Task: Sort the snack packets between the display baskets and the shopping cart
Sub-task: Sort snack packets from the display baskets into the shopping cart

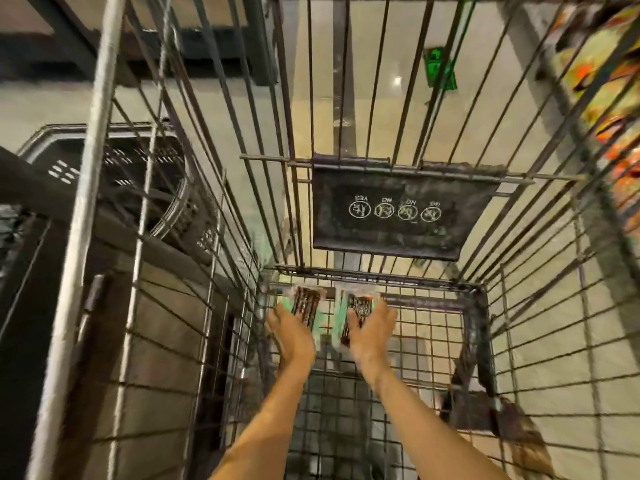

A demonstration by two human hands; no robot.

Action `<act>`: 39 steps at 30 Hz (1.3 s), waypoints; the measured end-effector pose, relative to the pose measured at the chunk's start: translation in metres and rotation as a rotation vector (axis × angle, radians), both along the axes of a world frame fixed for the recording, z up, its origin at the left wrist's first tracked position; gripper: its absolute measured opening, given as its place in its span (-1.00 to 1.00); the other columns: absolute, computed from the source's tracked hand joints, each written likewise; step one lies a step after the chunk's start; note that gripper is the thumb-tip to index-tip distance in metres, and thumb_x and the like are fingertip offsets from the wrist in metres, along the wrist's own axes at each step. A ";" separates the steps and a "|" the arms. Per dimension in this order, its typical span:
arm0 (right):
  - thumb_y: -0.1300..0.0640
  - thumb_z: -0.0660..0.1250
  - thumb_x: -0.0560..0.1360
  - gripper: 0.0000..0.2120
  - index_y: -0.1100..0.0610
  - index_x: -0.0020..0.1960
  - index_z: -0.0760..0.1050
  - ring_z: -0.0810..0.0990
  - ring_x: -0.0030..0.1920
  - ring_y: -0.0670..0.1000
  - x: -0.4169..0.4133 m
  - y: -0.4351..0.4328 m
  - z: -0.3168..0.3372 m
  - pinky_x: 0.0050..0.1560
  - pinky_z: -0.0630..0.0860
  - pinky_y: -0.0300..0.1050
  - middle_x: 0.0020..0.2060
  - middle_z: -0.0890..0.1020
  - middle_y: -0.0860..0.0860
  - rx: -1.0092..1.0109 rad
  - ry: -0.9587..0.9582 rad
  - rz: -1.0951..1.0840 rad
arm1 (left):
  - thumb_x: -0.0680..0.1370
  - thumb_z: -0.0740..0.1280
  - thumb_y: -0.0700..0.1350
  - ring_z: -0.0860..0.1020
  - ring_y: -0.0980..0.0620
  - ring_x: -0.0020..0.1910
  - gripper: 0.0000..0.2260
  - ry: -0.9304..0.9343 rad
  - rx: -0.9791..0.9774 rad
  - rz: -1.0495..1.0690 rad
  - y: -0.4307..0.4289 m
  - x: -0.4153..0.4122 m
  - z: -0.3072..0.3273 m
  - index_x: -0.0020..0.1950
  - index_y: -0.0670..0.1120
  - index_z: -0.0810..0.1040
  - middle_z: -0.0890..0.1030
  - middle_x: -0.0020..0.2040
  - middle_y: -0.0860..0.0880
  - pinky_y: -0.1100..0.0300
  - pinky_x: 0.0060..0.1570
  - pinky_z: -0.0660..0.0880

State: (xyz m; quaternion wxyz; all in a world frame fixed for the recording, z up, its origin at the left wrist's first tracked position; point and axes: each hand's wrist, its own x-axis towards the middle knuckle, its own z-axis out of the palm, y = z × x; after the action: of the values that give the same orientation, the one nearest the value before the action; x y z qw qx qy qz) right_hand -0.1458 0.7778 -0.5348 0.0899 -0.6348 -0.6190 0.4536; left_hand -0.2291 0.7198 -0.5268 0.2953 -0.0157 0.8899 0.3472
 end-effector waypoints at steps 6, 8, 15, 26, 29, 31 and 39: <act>0.05 0.32 0.54 -0.52 0.19 0.38 0.30 0.20 0.26 0.04 0.010 -0.001 -0.005 0.32 0.21 -0.09 0.23 0.31 0.12 0.025 -0.084 0.081 | 0.67 0.03 0.06 0.35 -0.27 0.36 -0.50 -0.125 0.230 0.306 0.006 0.009 0.009 0.45 -0.28 0.20 0.25 0.44 -0.28 -0.23 0.33 0.29; 0.05 0.27 0.56 -0.60 0.19 0.34 0.34 0.28 0.26 0.12 0.013 0.001 -0.002 0.35 0.27 0.03 0.12 0.32 0.09 -0.017 -0.044 0.082 | 0.64 0.07 0.09 0.47 -0.08 0.19 -0.55 -0.099 0.277 0.325 0.004 0.011 0.012 0.36 -0.21 0.28 0.35 0.32 -0.14 -0.06 0.19 0.38; 0.20 0.19 0.60 -0.66 0.21 0.36 0.38 0.40 0.27 0.05 0.047 -0.008 0.051 0.36 0.33 -0.03 0.21 0.45 0.07 0.085 -0.023 0.250 | 0.69 -0.01 -0.17 0.26 -0.06 0.46 -0.65 -0.060 0.133 0.081 -0.019 0.009 0.054 0.47 -0.13 0.27 0.28 0.48 -0.07 0.15 0.36 0.18; -0.10 0.13 0.57 -0.69 -0.28 0.30 0.32 0.23 0.38 -0.29 0.127 -0.114 0.298 0.41 0.15 -0.33 0.34 0.31 -0.28 0.131 0.157 0.738 | 0.61 0.24 -0.15 0.46 0.31 0.04 -0.76 0.355 0.280 -0.526 -0.195 0.086 0.296 0.27 -0.03 0.52 0.50 0.08 0.21 0.53 0.00 0.31; -0.20 0.10 0.49 -0.73 -0.40 0.18 0.30 0.21 0.26 -0.51 0.146 -0.159 0.354 0.18 0.11 -0.64 0.20 0.32 -0.50 0.181 0.231 0.808 | 0.58 0.30 -0.19 0.46 0.34 0.04 -0.77 0.458 0.326 -0.496 -0.275 0.101 0.349 0.22 -0.05 0.56 0.53 0.05 0.24 0.64 0.03 0.27; -0.20 0.10 0.48 -0.71 -0.37 0.19 0.33 0.18 0.25 -0.55 0.157 -0.193 0.381 0.20 0.08 -0.64 0.17 0.33 -0.56 0.222 0.267 0.857 | 0.58 0.30 -0.18 0.48 0.30 0.04 -0.79 0.500 0.314 -0.444 -0.331 0.113 0.375 0.20 -0.08 0.58 0.56 0.06 0.18 0.60 0.05 0.30; 0.01 0.24 0.54 -0.75 -0.14 0.21 0.46 0.42 0.22 -0.36 0.169 -0.345 0.455 0.20 0.30 -0.49 0.17 0.53 -0.24 0.342 0.450 1.090 | 0.53 0.32 -0.20 0.48 0.30 0.15 -0.75 0.685 0.214 -0.218 -0.526 0.195 0.437 0.21 -0.08 0.57 0.60 0.15 0.05 0.50 0.17 0.34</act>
State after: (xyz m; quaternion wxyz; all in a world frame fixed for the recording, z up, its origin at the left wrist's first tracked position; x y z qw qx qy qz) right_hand 0.0228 0.4324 -0.0795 0.0739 -0.0921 -0.8845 0.4513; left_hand -0.0343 0.1941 -0.0901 0.0155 0.2272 0.8922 0.3900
